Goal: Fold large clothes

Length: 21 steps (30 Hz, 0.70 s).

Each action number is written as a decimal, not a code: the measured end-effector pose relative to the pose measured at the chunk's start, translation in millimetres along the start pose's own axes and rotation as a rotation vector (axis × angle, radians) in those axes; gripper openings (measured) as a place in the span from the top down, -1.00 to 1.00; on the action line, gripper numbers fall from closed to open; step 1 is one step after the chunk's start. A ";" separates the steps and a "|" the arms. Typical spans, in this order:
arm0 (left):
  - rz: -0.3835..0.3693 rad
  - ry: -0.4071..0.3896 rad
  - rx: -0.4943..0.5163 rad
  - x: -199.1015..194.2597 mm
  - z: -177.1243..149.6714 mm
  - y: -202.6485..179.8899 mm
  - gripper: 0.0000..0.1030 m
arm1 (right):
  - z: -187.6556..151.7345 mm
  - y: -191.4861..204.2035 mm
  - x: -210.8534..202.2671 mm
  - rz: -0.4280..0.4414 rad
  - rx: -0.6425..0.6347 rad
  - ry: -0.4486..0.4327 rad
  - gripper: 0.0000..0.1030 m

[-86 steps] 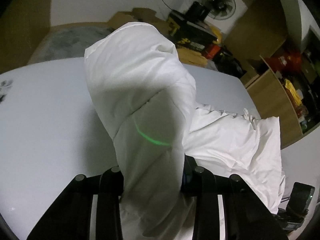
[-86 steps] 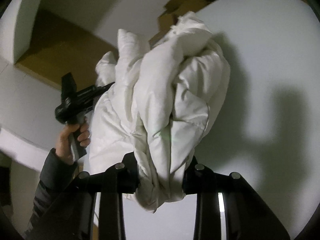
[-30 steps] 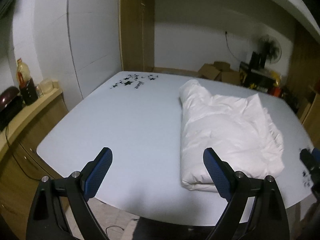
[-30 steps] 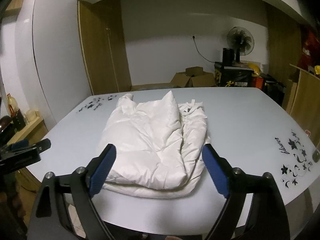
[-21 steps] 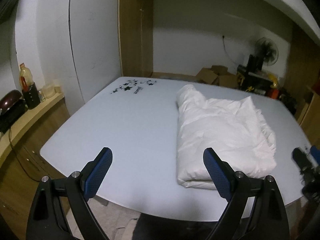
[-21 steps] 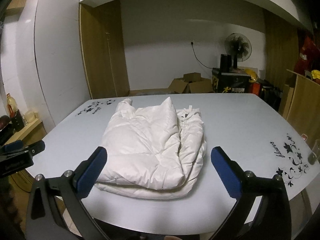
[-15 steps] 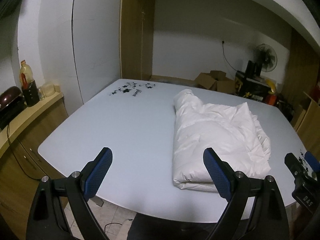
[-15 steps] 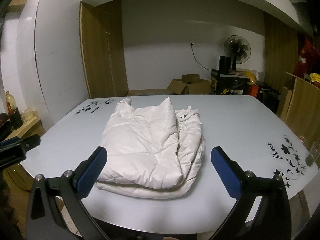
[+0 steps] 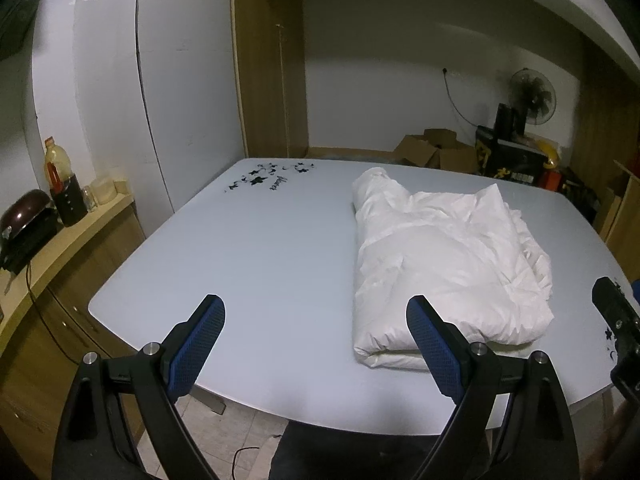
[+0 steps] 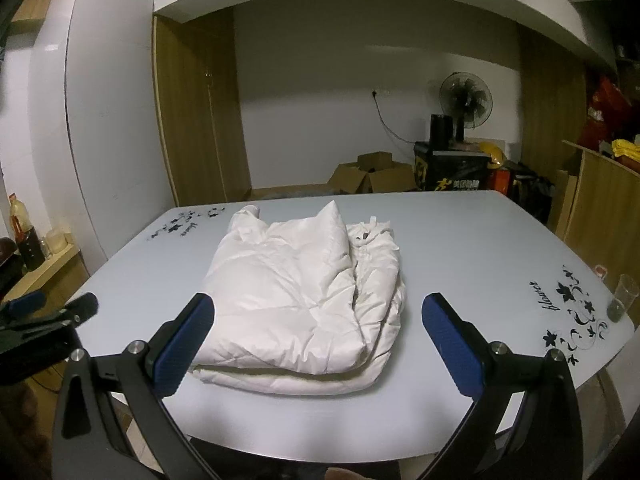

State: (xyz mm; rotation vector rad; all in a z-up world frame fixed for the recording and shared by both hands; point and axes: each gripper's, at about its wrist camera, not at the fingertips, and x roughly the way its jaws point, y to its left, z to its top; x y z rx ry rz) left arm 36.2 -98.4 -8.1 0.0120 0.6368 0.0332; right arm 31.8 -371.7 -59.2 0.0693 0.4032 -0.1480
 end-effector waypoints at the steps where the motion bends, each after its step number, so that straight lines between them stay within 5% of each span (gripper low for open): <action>1: -0.002 0.002 -0.004 0.2 -0.3 0.8 -0.80 | -0.4 3.0 -1.0 -0.034 -0.012 0.003 -1.00; 3: -0.013 0.005 -0.015 -0.7 -3.0 3.6 -0.80 | -2.2 12.7 -1.4 -0.074 -0.056 0.029 -1.00; 9: -0.012 0.022 0.003 -3.0 -8.4 5.0 -0.80 | -7.1 24.3 -1.2 -0.013 -0.045 0.095 -1.00; 21: -0.031 0.022 0.020 -8.9 -11.0 1.5 -0.80 | -6.4 35.5 -12.6 -0.027 -0.077 0.091 -1.00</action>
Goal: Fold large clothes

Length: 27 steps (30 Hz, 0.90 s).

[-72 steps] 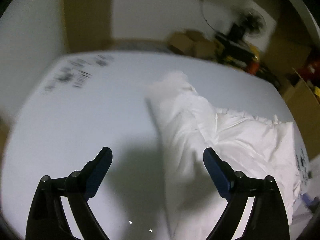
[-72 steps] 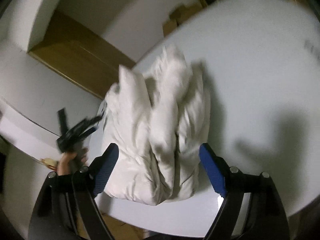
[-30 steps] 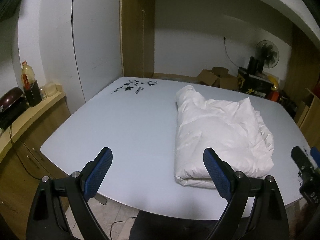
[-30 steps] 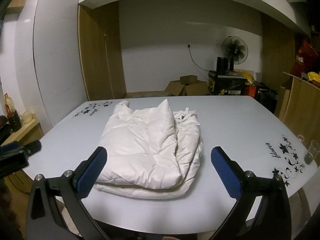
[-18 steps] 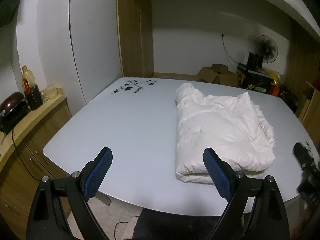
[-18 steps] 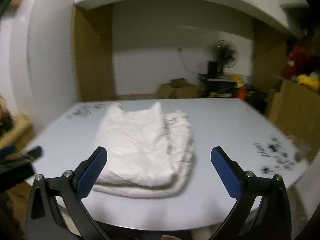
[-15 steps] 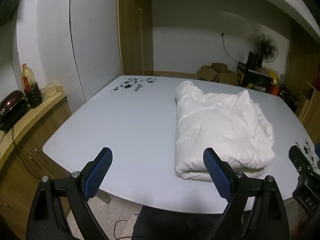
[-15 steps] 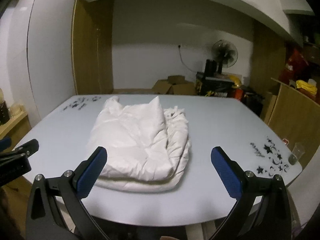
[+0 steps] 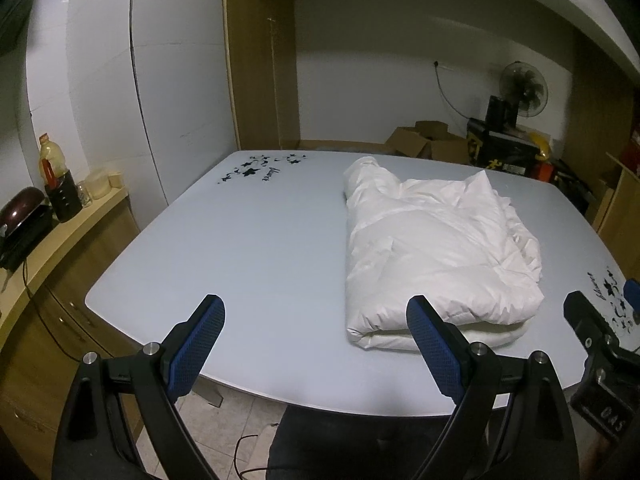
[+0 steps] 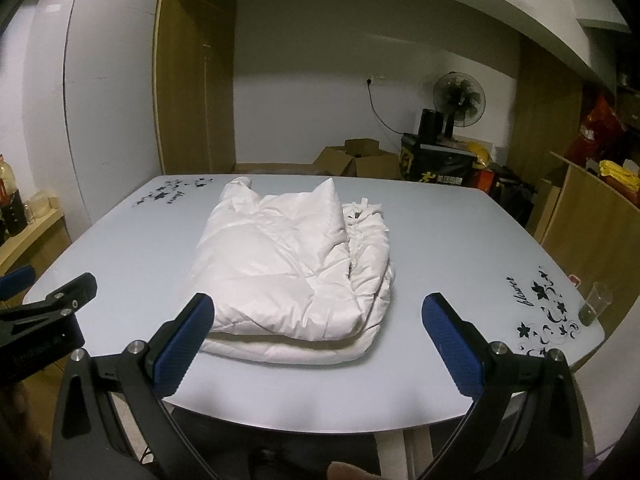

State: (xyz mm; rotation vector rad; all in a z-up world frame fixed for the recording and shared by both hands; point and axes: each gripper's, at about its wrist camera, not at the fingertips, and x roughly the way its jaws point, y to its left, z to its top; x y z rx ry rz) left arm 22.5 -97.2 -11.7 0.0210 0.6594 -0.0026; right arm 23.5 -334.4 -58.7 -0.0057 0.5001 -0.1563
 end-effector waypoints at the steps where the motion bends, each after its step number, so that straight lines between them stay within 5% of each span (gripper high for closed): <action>1: -0.002 0.002 0.002 0.8 0.6 -0.1 -0.80 | -0.3 2.1 -0.7 0.013 -0.006 -0.002 -1.00; 27: -0.010 0.040 0.011 7.9 -0.3 -3.1 -0.80 | -3.5 26.0 -2.3 0.069 -0.059 0.005 -1.00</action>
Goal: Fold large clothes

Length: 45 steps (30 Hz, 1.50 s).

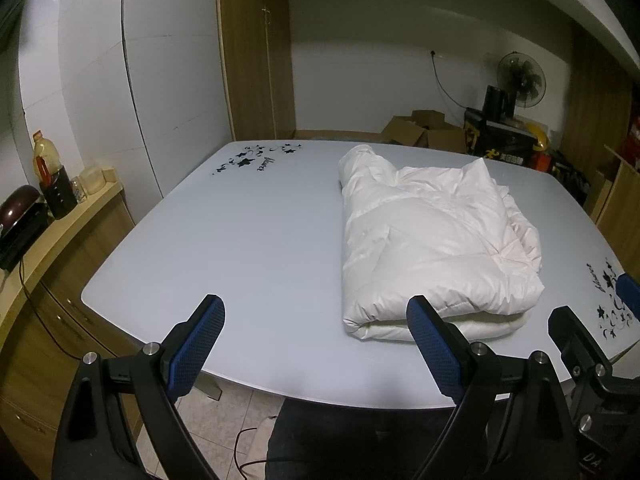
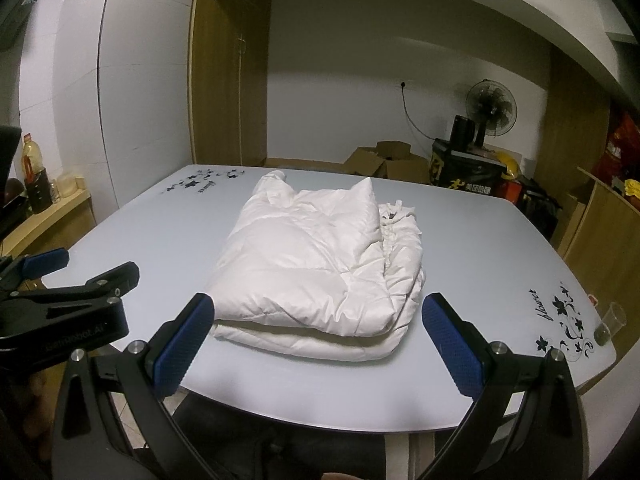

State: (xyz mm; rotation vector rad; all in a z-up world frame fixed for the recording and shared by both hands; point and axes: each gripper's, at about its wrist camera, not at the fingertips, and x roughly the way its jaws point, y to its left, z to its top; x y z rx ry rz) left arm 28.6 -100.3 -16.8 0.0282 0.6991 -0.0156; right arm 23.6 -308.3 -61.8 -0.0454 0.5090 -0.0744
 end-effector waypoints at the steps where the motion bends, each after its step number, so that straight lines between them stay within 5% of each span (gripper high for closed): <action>1: 0.000 -0.001 0.000 -0.3 -0.1 -0.3 -0.80 | 0.0 0.5 0.8 0.000 0.001 0.002 -1.00; 45: 0.016 -0.015 -0.002 -0.7 -4.4 0.5 -0.80 | -1.3 13.8 9.3 0.017 -0.008 0.035 -1.00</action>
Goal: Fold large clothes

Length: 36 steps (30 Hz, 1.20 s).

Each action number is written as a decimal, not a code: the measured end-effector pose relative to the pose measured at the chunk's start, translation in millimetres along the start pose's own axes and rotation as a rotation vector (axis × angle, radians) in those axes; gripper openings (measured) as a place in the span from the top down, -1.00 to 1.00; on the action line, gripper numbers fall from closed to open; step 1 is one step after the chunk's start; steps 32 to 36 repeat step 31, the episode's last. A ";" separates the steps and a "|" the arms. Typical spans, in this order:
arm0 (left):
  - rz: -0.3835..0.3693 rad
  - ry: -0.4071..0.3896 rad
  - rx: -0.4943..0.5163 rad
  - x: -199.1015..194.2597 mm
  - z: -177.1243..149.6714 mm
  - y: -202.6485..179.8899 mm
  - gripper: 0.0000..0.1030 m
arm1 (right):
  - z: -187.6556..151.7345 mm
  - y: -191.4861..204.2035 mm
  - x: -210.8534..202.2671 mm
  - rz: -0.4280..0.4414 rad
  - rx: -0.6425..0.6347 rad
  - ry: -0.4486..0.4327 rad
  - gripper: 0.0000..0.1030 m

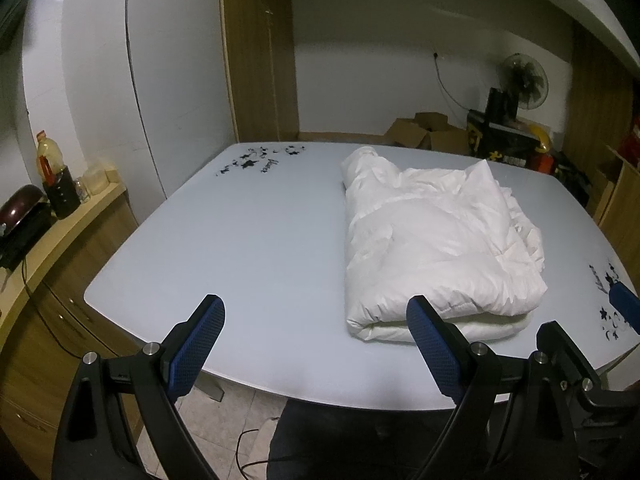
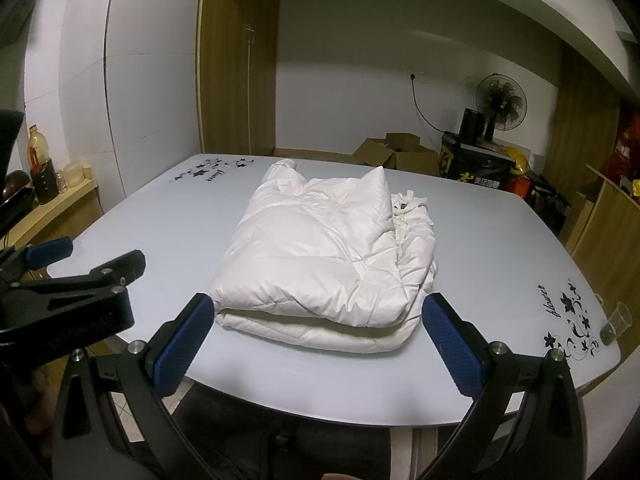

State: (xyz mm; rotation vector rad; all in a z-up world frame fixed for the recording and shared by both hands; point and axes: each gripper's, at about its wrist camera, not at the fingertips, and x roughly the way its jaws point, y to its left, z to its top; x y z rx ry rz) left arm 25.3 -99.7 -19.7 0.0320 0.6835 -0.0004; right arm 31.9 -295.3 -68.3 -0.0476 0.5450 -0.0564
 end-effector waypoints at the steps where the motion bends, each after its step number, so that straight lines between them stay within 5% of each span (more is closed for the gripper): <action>1: 0.005 -0.002 -0.002 -0.1 0.4 0.3 -0.80 | 0.0 -0.2 -0.1 -0.001 0.000 0.000 -1.00; 36: 0.059 -0.040 -0.048 -3.4 -1.7 7.8 -0.80 | -1.1 1.0 2.2 -0.018 0.018 0.006 -1.00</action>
